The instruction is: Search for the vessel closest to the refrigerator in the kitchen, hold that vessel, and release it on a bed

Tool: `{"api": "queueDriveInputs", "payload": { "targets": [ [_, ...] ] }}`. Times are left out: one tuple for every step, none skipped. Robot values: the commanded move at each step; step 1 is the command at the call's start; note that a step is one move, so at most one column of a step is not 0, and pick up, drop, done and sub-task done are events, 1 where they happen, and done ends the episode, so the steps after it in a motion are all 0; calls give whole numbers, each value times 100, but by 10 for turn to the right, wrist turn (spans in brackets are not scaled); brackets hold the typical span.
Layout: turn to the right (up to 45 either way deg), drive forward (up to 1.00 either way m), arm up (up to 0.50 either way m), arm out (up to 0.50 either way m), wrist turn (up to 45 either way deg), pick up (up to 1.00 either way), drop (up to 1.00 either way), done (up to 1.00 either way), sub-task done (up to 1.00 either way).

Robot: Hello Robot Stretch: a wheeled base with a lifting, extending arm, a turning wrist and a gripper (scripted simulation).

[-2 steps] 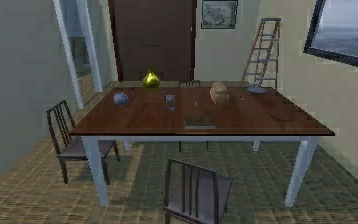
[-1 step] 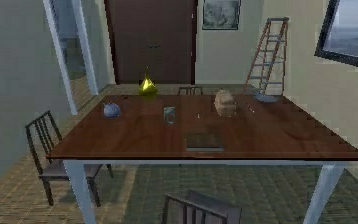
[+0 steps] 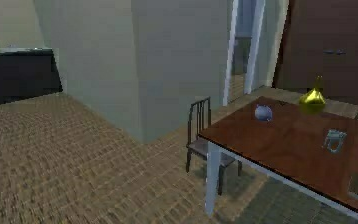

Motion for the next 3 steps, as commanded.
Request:
{"api": "queueDriveInputs", "payload": {
  "targets": [
    [-420, 0, 0, 0, 0, 0, 0, 0, 0],
    [0, 100, 0, 0, 0, 0, 0, 0, 0],
    [0, 100, 0, 0, 0, 0, 0, 0, 0]
  ]
}}
